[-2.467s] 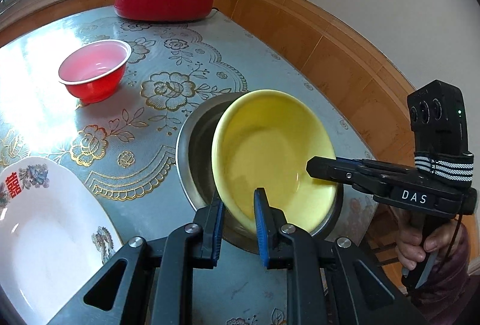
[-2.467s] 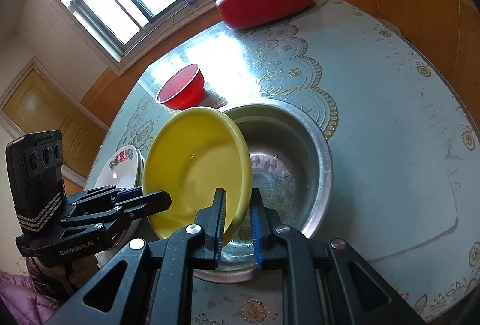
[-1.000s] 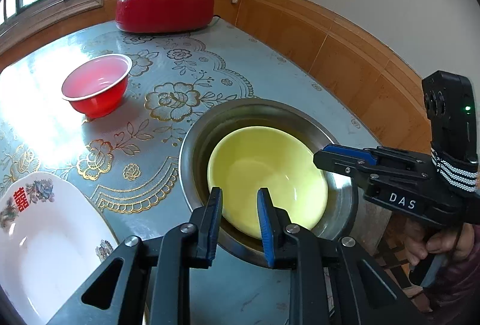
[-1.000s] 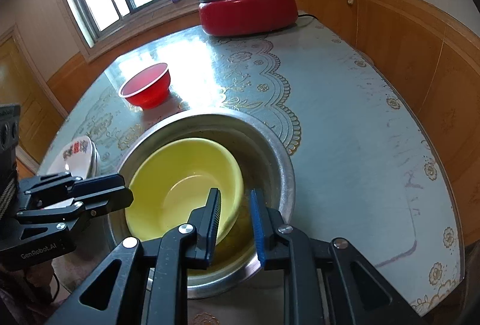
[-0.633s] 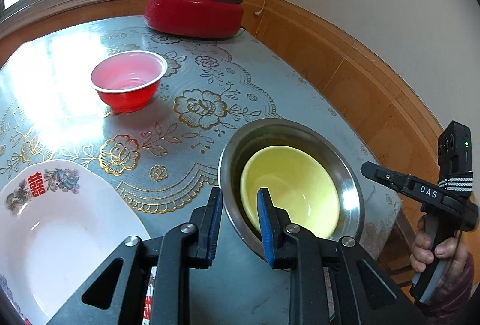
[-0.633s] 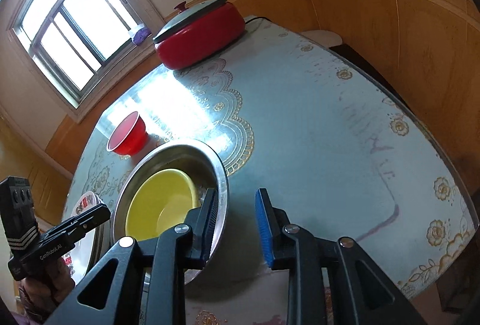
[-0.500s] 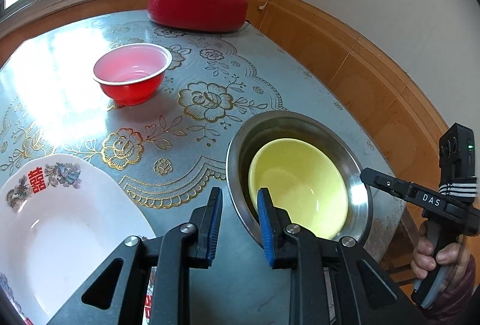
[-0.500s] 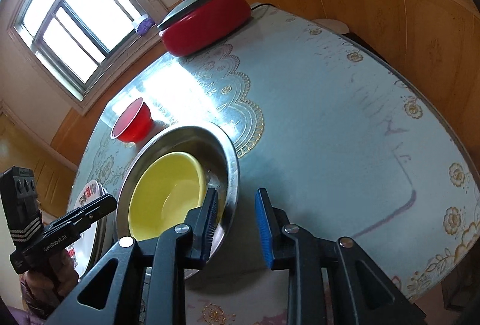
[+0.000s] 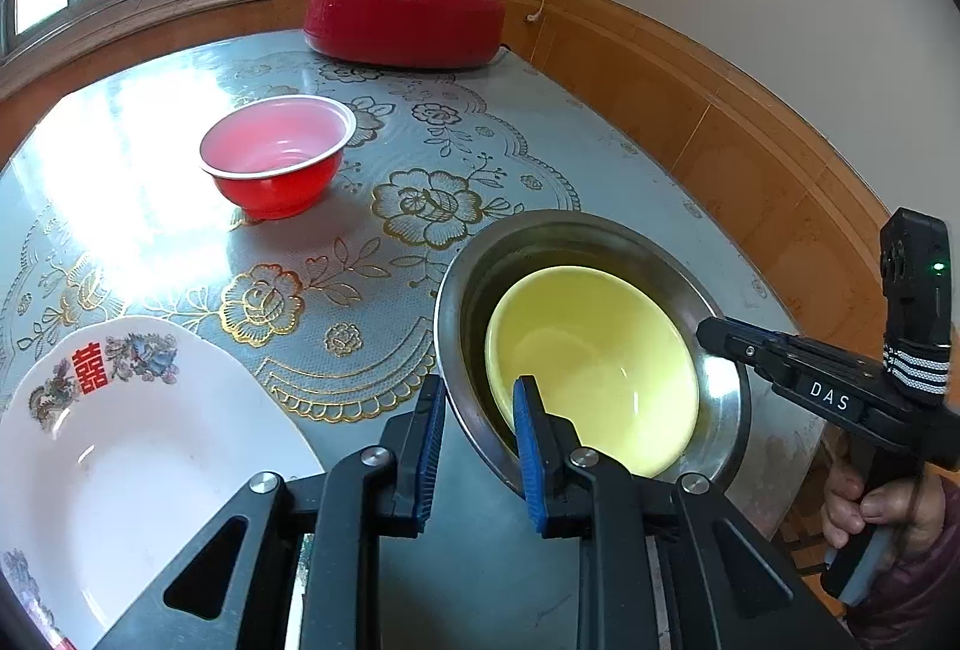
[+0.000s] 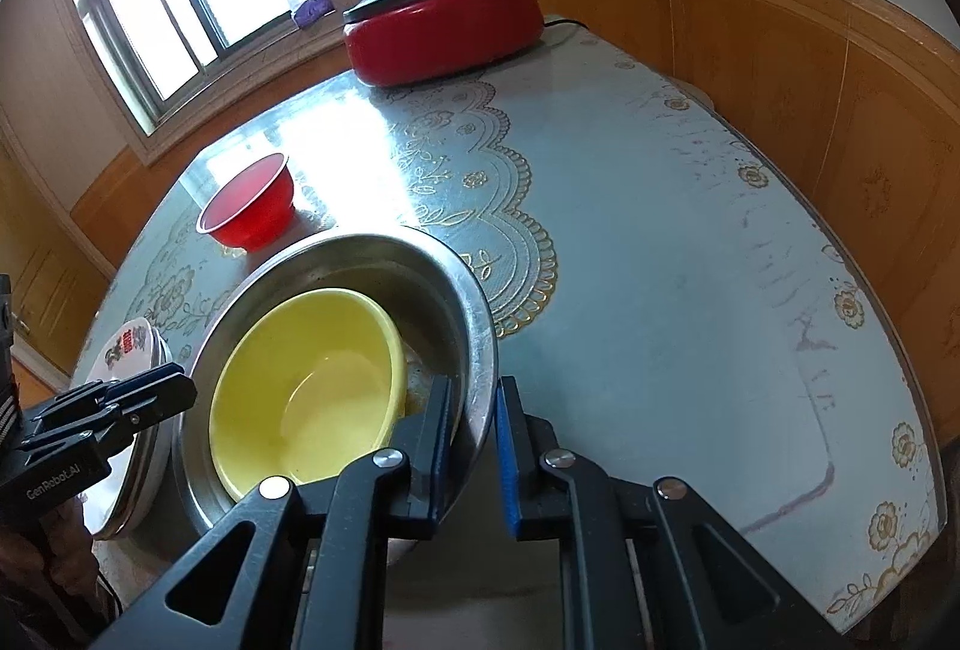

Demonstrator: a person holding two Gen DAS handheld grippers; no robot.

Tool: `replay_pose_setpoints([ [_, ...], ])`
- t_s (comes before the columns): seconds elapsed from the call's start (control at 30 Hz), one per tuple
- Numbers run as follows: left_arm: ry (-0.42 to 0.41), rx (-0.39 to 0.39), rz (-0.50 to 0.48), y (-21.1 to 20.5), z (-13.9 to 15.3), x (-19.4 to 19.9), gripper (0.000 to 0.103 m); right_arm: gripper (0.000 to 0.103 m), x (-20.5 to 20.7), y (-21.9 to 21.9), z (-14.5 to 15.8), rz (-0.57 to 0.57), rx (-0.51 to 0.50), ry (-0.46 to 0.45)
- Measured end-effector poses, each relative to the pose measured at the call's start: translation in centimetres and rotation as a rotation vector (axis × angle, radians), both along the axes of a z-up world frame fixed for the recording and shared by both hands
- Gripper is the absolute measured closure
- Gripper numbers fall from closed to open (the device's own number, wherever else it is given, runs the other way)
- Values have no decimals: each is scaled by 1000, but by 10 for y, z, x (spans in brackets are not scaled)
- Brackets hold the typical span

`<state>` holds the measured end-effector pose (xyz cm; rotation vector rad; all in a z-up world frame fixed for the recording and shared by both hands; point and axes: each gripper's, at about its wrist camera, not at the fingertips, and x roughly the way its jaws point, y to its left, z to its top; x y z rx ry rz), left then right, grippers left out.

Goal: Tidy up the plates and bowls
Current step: 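Open the left tool to release the yellow bowl and move to the red bowl, then grasp the rim of the red pink-lined bowl with the left tool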

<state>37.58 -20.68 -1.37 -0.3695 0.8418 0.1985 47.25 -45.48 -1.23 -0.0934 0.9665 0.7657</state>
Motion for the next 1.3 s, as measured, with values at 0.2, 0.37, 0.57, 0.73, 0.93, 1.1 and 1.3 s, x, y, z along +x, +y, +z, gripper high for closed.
replay_pose_setpoints([
  [0.2,-9,-6,40,5,3,-6,79,86,7,1,-3,34,21,70],
  [0.37,-2,-9,82,12,8,-11,71,71,14,-6,3,-1,11,48],
  [0.57,37,35,130,21,15,-15,62,63,26,-4,19,-17,40,24],
  [0.73,35,49,158,28,23,-19,59,62,29,19,34,51,106,46],
  [0.93,45,90,208,36,28,-22,44,62,24,60,42,166,155,105],
  [1.1,55,91,241,44,28,-26,44,62,28,91,40,216,179,181],
  [1.3,54,89,264,54,31,-27,44,62,40,119,31,220,217,295],
])
